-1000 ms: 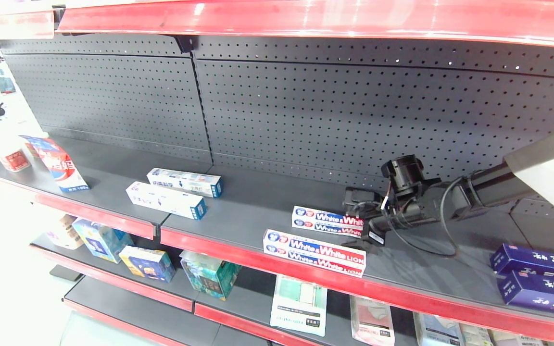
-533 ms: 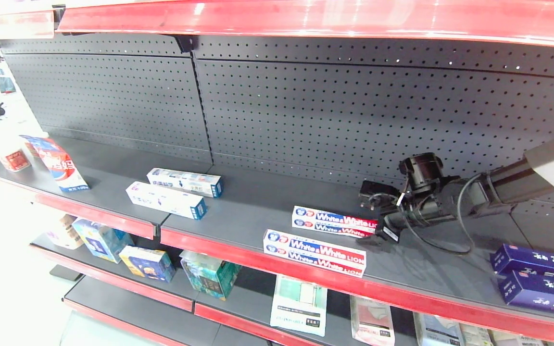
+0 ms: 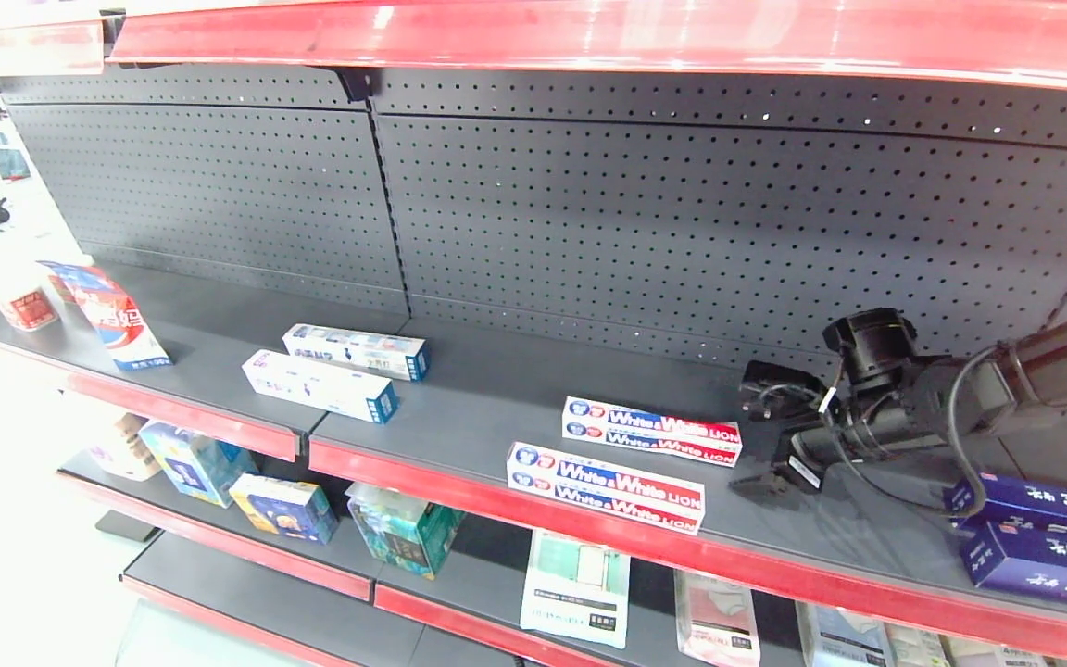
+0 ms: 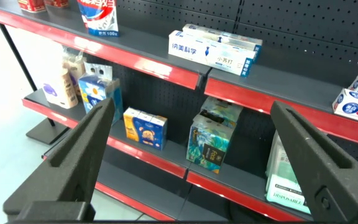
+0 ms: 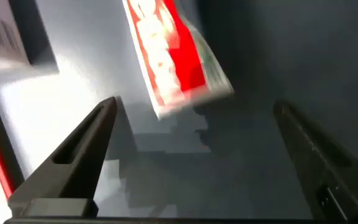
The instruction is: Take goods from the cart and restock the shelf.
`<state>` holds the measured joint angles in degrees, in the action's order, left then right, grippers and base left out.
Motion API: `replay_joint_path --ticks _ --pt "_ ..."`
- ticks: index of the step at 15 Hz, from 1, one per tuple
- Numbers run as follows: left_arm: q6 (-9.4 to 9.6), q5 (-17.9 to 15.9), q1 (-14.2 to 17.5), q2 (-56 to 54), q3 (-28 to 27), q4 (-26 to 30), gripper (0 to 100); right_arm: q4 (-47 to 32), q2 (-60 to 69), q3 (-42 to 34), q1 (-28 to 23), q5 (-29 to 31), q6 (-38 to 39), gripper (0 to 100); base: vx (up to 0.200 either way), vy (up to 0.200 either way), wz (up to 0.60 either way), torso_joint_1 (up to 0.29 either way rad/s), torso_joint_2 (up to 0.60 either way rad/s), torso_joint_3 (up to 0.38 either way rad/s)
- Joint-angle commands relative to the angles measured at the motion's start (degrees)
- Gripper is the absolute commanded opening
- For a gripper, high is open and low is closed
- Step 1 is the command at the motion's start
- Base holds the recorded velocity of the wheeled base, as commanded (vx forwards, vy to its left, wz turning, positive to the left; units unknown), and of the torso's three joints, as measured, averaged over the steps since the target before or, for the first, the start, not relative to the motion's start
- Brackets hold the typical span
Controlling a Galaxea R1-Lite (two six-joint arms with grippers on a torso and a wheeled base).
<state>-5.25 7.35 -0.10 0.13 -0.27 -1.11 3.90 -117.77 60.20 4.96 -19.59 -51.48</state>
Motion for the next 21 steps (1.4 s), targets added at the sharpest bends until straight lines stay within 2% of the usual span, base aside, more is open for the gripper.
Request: replay_joint_path --ticks 1,4,8,10,17,21 --pt "-0.02 0.03 0.01 0.04 0.0 -0.03 100 0.14 2.81 -1.84 -1.45 -0.89 0.68 100 0.0 0.0 0.0 0.0 0.0 0.0" --pt "-0.02 0.03 0.01 -0.05 0.0 -0.03 100 0.14 5.1 -3.95 -3.03 -1.06 2.09 100 0.0 0.0 0.0 0.0 0.0 0.0" --pt "-0.02 0.03 0.01 0.04 0.0 -0.03 100 0.14 9.05 -8.17 -3.99 -0.54 10.26 100 0.0 0.0 0.0 0.0 0.0 0.0" --pt "-0.02 0.03 0.01 0.04 0.0 -0.03 100 0.67 10.2 -8.25 -3.91 1.13 14.65 100 0.0 0.0 0.0 0.0 0.0 0.0" --pt "-0.02 0.03 0.01 0.04 0.0 -0.03 100 1.2 9.32 -6.32 -3.99 5.62 19.49 100 0.0 0.0 0.0 0.0 0.0 0.0" --pt "-0.02 0.03 0.01 0.04 0.0 -0.03 100 1.81 7.38 -4.83 -3.38 9.48 24.94 100 0.0 0.0 0.0 0.0 0.0 0.0"
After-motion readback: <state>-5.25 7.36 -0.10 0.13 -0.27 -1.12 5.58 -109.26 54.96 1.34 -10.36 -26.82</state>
